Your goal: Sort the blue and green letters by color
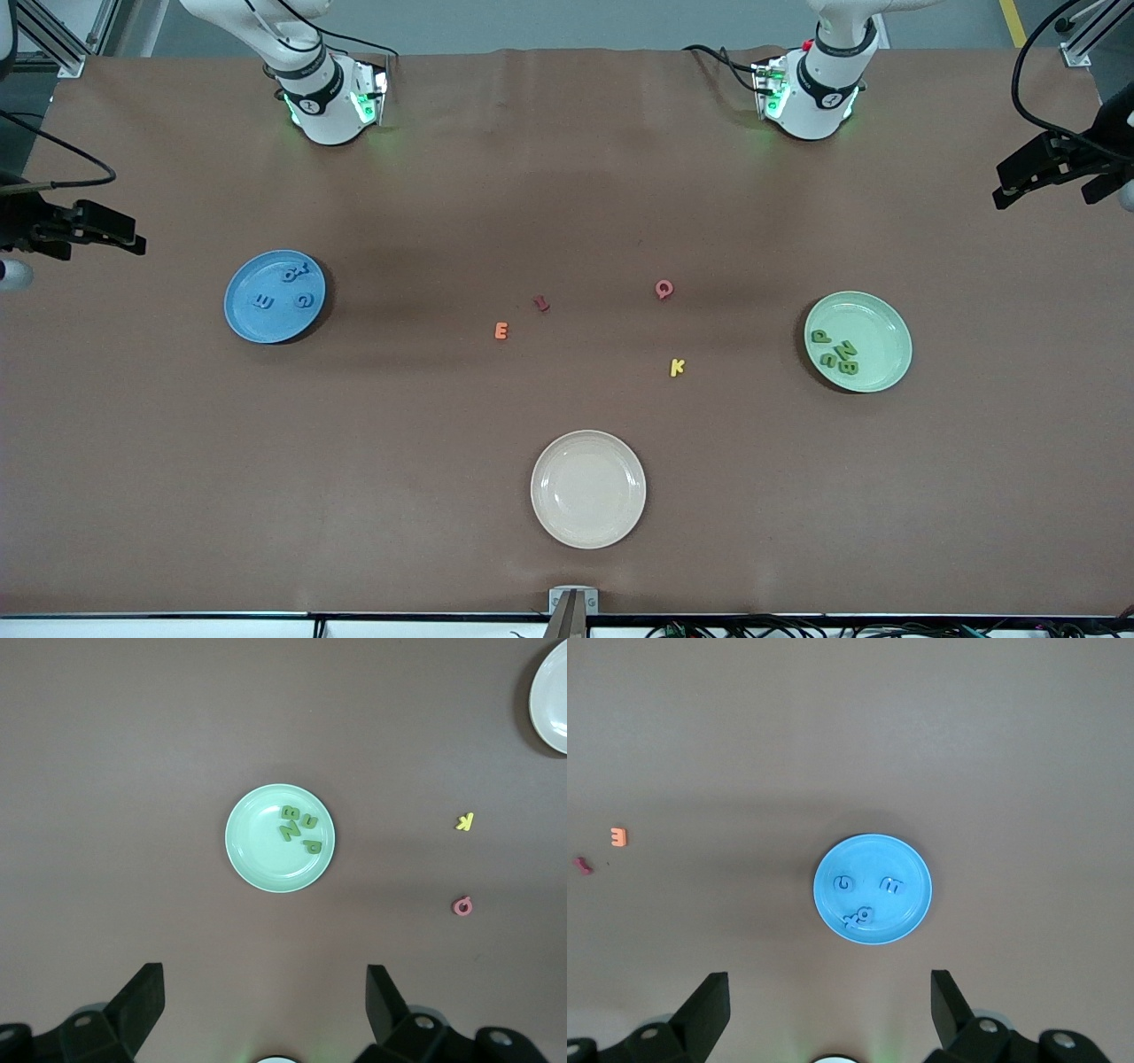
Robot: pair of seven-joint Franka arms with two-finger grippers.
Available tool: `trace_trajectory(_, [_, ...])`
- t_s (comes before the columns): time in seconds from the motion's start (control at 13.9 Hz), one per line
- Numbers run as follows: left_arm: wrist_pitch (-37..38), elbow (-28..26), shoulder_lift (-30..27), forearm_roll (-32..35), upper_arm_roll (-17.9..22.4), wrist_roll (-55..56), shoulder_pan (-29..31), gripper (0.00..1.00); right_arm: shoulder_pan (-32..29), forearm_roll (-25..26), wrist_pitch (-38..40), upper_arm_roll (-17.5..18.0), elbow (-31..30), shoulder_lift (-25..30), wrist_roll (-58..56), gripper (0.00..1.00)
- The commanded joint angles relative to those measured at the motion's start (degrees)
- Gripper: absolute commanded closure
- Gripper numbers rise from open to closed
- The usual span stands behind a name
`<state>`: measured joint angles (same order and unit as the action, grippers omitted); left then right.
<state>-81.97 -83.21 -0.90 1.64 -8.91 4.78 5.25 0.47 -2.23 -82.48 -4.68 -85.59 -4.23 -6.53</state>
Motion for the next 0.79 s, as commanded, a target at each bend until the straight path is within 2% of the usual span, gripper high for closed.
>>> trace_trajectory(0.0, [0.76, 0.68, -0.15, 1.08, -0.23, -0.04, -0.07, 0.0, -1.53, 0.21, -0.75, 1.43, -5.63, 5.36, -0.15, 0.0])
trace_trajectory(0.29, [0.76, 0.68, -0.24, 1.0, 0.03, -0.04, 0.02, 0.0, -1.0, 0.12, -0.58, 1.34, -9.5, 9.5, -0.15, 0.0])
trace_trajectory(0.72, [1.37, 0.68, -0.5, 1.0, 0.2, -0.21, 0.29, 0.0, -1.09, 0.12, 0.21, 1.25, -9.86, 10.47, -0.07, 0.0])
